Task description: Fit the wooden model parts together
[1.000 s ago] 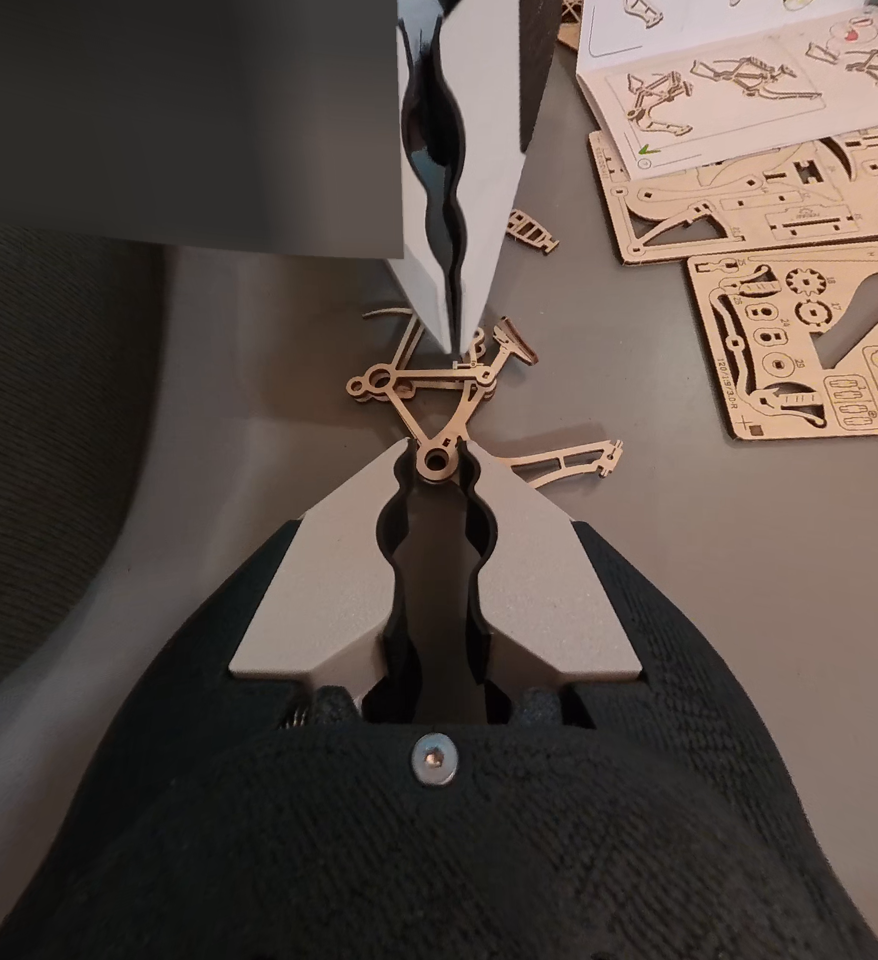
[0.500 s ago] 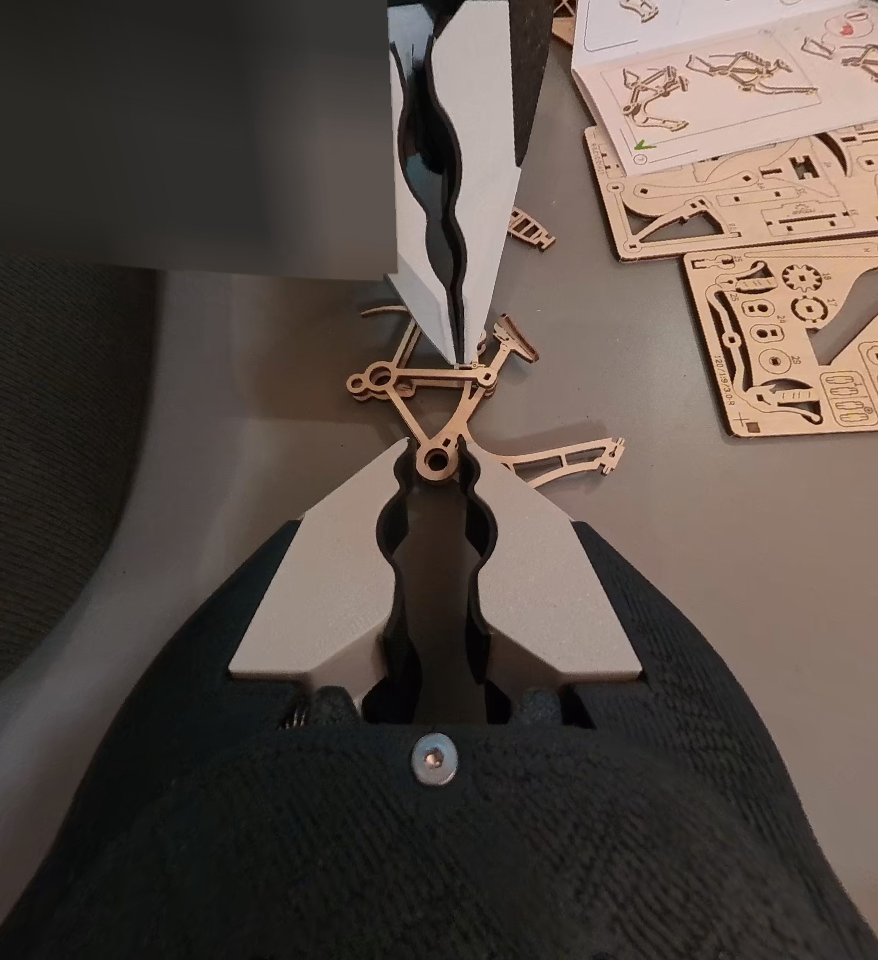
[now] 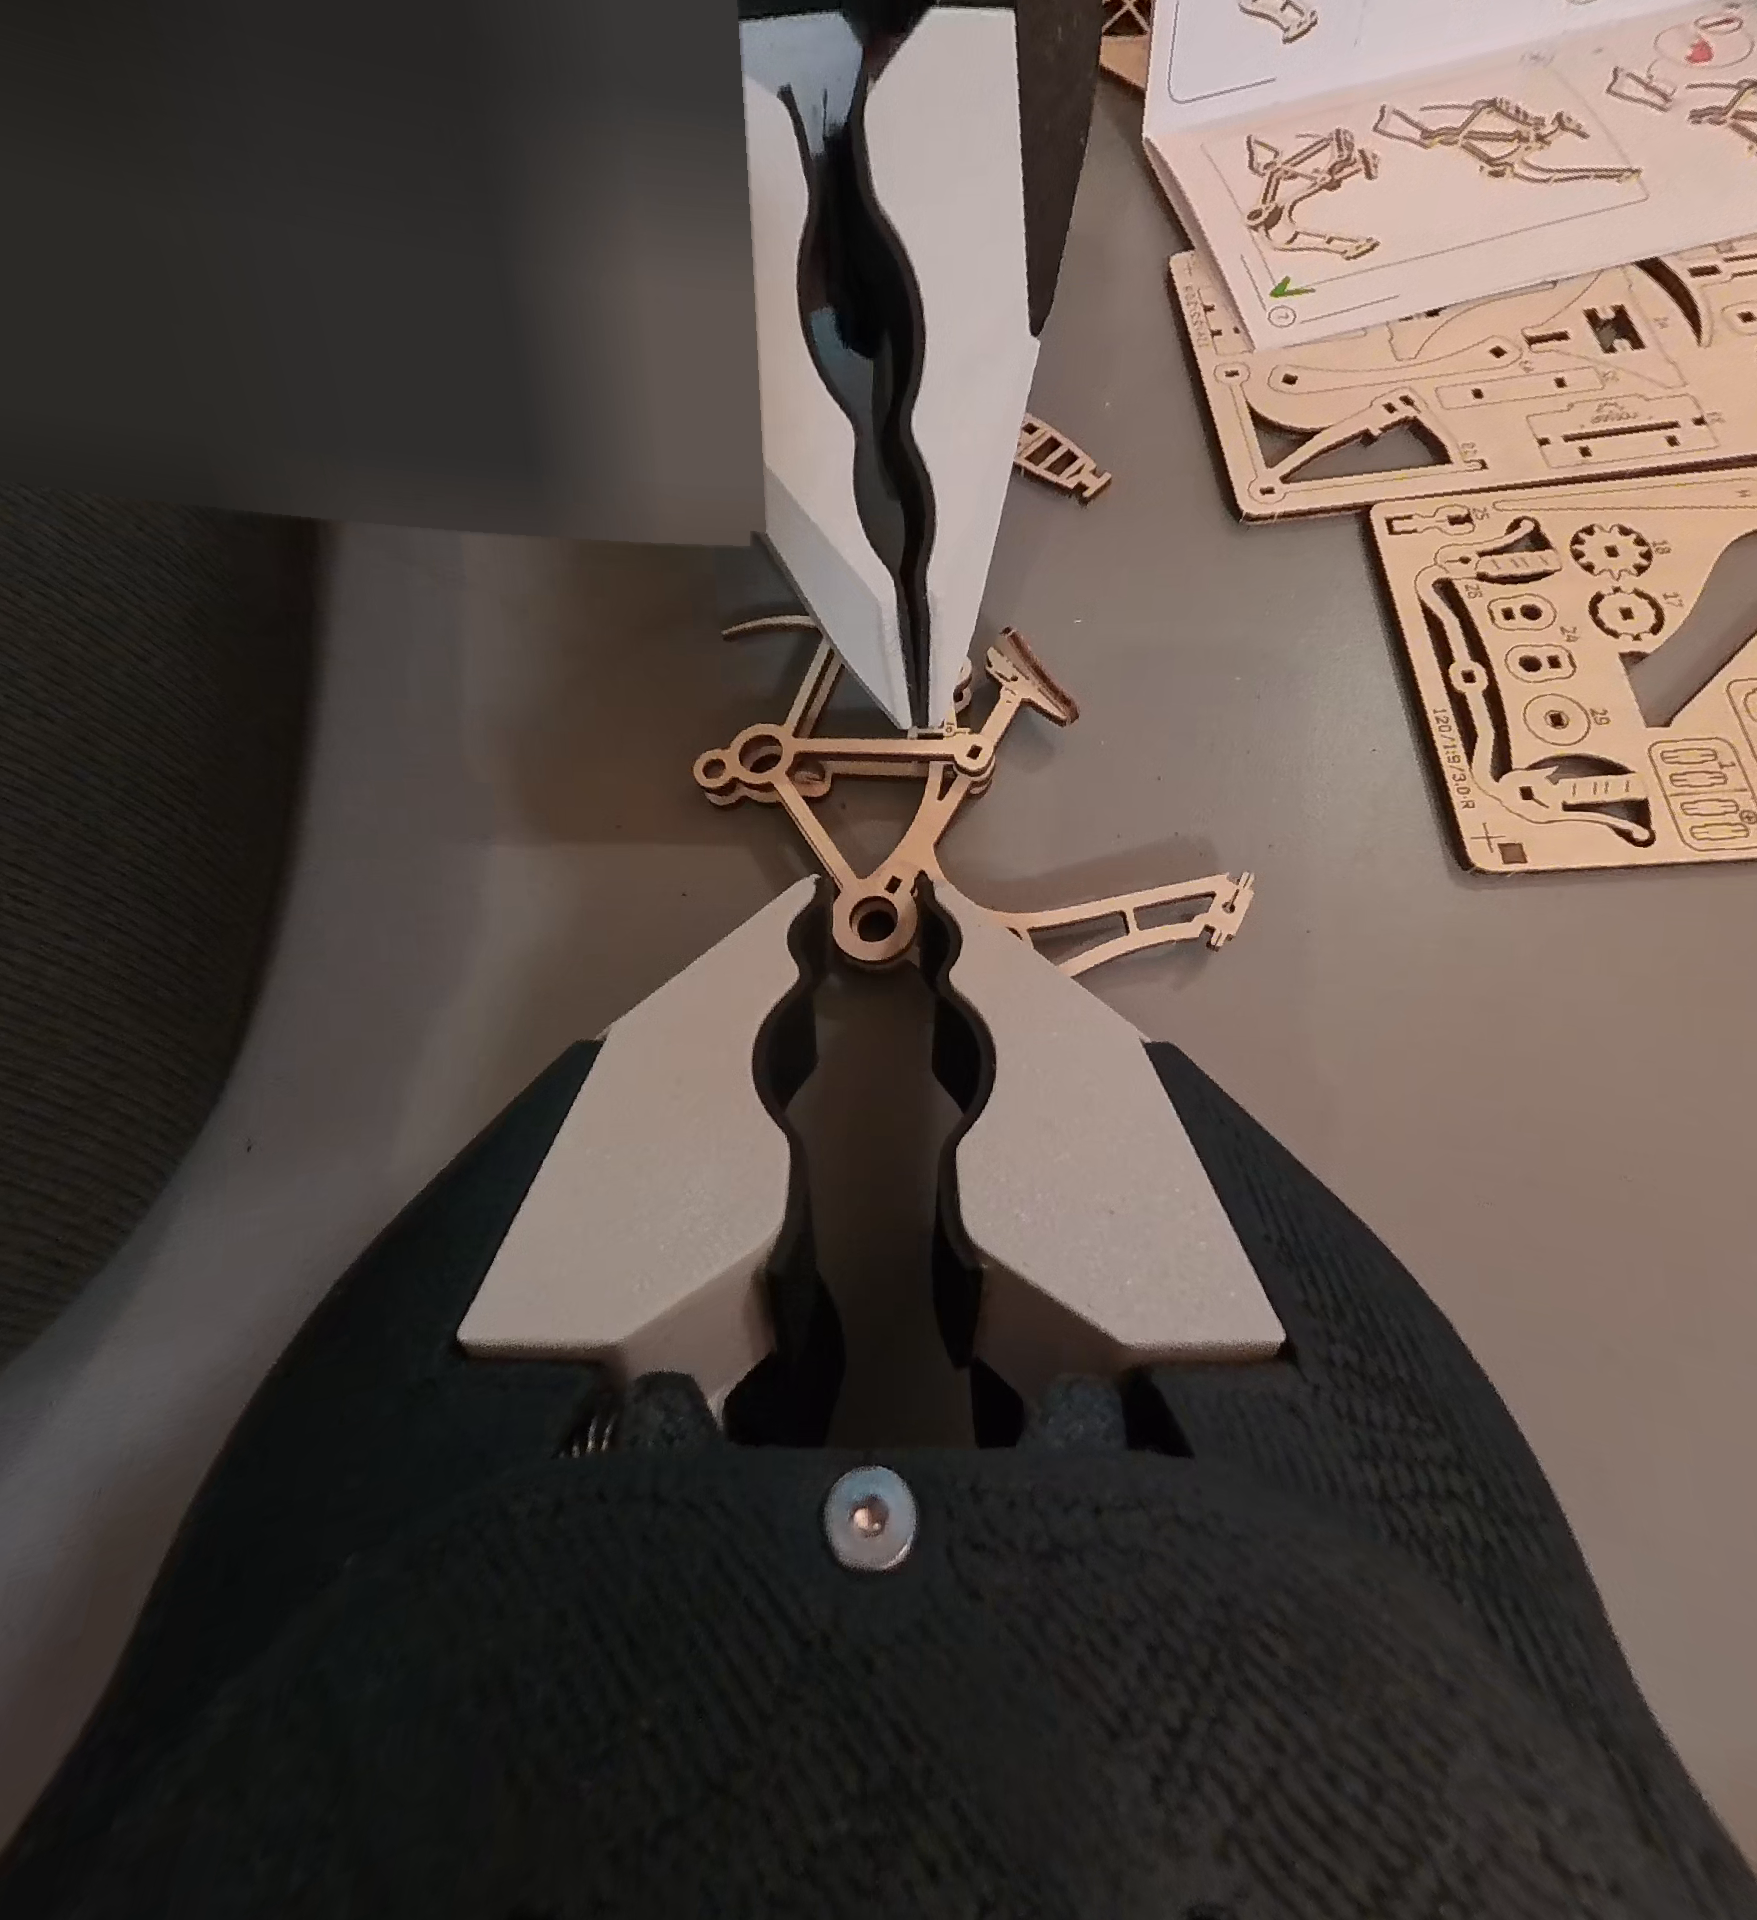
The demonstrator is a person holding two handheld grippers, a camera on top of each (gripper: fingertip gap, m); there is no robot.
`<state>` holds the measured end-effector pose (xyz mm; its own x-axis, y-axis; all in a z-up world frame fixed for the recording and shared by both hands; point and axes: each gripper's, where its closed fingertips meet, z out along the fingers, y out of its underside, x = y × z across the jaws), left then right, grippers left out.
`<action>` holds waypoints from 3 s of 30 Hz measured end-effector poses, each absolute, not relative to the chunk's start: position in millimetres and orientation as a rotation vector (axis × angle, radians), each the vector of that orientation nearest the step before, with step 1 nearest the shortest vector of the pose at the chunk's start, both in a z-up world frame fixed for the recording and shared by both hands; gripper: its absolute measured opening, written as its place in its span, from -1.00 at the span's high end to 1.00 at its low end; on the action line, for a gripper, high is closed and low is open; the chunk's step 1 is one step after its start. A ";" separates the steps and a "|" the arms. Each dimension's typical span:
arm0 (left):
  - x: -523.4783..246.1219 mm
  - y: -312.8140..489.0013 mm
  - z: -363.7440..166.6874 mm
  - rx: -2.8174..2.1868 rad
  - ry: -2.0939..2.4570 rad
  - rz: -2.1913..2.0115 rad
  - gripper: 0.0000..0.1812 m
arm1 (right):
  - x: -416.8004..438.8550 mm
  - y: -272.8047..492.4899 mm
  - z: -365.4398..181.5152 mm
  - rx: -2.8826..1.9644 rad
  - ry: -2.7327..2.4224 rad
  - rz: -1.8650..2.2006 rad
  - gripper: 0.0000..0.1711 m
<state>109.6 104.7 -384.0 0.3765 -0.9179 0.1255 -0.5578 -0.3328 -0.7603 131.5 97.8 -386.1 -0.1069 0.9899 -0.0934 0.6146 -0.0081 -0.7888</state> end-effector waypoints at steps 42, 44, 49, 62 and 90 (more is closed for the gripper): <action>109.4 104.1 -384.1 -2.032 1.257 -0.736 1.00 | 129.0 102.2 -380.6 -1.592 -1.718 0.910 1.00; 109.3 104.1 -384.2 -2.029 1.261 -0.729 1.00 | 129.0 98.9 -373.2 -1.548 -1.709 0.974 0.73; 109.3 104.1 -384.2 -2.031 1.257 -0.736 1.00 | 135.5 98.6 -378.6 -1.571 -1.751 0.978 0.67; 108.9 104.2 -384.3 -2.040 1.244 -0.747 1.00 | 135.2 98.1 -384.8 -1.587 -1.787 0.940 0.82; 108.5 105.0 -384.3 -2.042 1.217 -0.768 1.00 | 128.3 102.7 -373.7 -1.553 -1.708 0.962 0.78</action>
<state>108.5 105.0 -384.3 0.4028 -0.9013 0.1595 -0.5323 -0.3725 -0.7602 128.3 102.7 -373.7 -0.1071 0.9940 -0.0222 0.5344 0.0387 -0.8444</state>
